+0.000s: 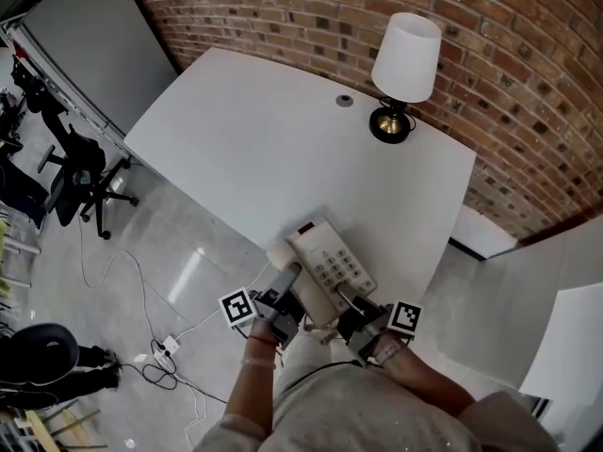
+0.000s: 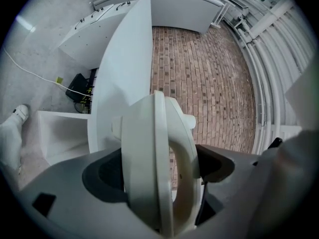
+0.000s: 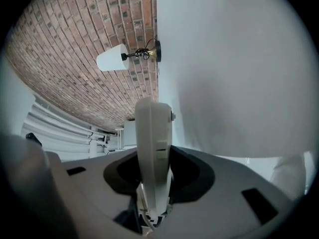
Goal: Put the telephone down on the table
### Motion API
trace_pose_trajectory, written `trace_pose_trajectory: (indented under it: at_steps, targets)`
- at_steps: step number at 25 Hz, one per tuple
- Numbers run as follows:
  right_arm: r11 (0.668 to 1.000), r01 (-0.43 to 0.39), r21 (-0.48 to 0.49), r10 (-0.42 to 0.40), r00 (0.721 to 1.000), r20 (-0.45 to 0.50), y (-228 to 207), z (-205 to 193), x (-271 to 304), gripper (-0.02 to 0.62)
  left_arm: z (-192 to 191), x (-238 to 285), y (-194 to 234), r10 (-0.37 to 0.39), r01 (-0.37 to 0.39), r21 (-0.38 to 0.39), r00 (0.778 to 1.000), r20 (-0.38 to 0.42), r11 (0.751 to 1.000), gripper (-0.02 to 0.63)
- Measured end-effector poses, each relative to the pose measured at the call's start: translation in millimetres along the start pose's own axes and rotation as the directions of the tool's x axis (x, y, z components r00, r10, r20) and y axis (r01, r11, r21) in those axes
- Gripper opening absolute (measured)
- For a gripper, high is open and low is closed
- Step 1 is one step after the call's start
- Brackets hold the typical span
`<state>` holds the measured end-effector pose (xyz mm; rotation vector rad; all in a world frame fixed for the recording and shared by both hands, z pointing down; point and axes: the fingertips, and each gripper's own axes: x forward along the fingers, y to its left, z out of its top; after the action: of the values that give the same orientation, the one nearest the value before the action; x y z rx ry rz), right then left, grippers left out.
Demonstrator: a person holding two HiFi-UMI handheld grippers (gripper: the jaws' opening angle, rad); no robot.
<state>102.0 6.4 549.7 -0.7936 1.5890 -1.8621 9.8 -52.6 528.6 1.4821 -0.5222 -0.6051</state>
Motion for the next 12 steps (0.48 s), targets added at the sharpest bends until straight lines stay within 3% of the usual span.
trace_pose_trajectory:
  at_steps: [12]
  targets:
    - [1.000, 0.006, -0.016, -0.005, 0.998, 0.062, 10.0, 47.4, 72.7, 0.141, 70.5, 53.3, 4.7, 0.025, -0.028, -0.025, 0.995, -0.100, 0.999, 0.423]
